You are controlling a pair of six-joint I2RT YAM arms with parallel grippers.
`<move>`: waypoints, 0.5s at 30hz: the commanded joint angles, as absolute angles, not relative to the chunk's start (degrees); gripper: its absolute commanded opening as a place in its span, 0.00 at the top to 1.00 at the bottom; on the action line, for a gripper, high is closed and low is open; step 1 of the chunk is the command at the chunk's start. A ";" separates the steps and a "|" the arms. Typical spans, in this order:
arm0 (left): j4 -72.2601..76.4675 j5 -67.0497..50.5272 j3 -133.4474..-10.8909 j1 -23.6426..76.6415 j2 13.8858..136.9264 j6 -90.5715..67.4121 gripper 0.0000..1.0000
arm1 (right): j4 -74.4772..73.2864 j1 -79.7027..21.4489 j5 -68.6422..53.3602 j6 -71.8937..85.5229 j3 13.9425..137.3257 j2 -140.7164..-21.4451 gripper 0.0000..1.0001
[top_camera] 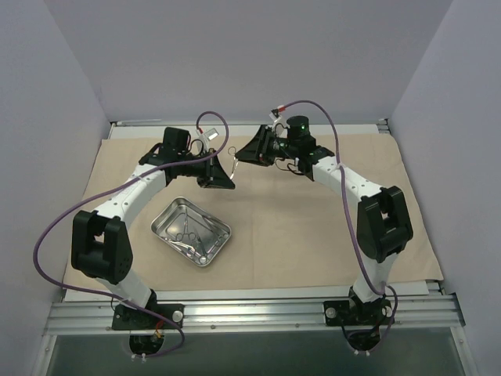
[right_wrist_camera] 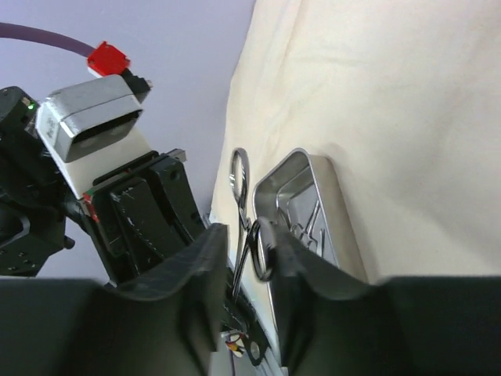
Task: Open and lay out the surgical kit
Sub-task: Place the medical item in the surgical kit.
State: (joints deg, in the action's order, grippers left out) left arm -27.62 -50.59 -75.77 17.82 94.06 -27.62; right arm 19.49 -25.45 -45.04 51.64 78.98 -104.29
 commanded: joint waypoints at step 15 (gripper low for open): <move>-37.18 -53.61 -73.13 17.14 90.09 -20.83 0.98 | -24.25 -33.74 -17.75 -27.30 84.30 -84.83 0.52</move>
State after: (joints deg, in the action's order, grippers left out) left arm -36.38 -50.59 -74.06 16.80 93.71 -22.59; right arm -19.27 -31.00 -22.85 -6.07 86.63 -89.17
